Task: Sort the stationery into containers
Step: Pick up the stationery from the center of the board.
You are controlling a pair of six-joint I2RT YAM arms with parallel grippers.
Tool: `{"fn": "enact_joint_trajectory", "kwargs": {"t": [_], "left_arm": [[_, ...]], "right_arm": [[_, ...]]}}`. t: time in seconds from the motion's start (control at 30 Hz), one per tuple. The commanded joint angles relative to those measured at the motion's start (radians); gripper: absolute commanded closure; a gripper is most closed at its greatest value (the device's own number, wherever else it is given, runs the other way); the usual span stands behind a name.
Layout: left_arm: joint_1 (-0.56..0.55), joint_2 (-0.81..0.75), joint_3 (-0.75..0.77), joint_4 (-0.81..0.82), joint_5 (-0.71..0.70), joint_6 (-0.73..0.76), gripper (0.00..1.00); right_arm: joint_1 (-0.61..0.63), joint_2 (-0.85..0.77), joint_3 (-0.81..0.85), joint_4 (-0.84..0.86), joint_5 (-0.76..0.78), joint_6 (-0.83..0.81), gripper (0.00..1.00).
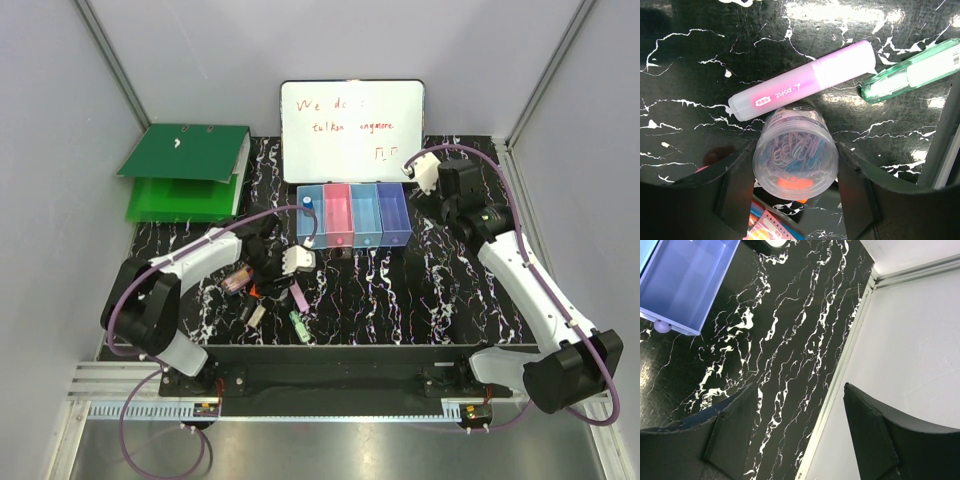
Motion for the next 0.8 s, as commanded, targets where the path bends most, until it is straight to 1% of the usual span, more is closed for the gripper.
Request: {"fn": "enact_joint_trajectory", "kwargs": {"t": [0.0, 0.1, 0.17, 0.27, 0.37, 0.4, 0.53, 0.57, 0.67, 0.77], "left_arm": [[-0.004, -0.054, -0.014, 0.018, -0.019, -0.013, 0.91], [-0.004, -0.093, 0.02, -0.019, -0.03, -0.01, 0.94], [-0.004, -0.12, 0.071, -0.05, -0.028, -0.012, 0.95], [-0.004, -0.146, 0.155, -0.082, -0.024, -0.033, 0.95], [-0.002, -0.141, 0.245, -0.076, -0.024, -0.062, 0.96], [-0.002, -0.13, 0.29, -0.065, -0.028, -0.076, 0.96], [-0.001, -0.052, 0.365, 0.016, -0.047, -0.161, 1.0], [-0.001, -0.038, 0.373, 0.065, -0.051, -0.168, 1.0], [-0.001, 0.034, 0.408, 0.139, -0.073, -0.188, 1.0], [-0.001, 0.123, 0.486, 0.153, -0.061, -0.202, 1.0]], "right_arm": [[-0.003, -0.024, -0.004, 0.007, -0.021, 0.017, 0.24], [-0.003, -0.026, -0.007, 0.007, -0.021, 0.017, 0.24], [-0.003, -0.026, -0.016, 0.002, -0.023, 0.031, 0.23], [-0.001, -0.021, -0.032, -0.035, -0.072, 0.073, 0.23], [-0.003, -0.014, -0.035, -0.061, -0.145, 0.125, 0.23], [-0.003, -0.014, -0.036, -0.062, -0.155, 0.133, 0.23], [-0.004, 0.002, -0.053, -0.081, -0.182, 0.19, 0.23], [-0.003, 0.006, -0.058, -0.087, -0.193, 0.196, 0.23], [-0.003, 0.009, -0.064, -0.09, -0.201, 0.201, 0.23], [-0.003, 0.014, -0.055, -0.076, -0.183, 0.187, 0.23]]}}
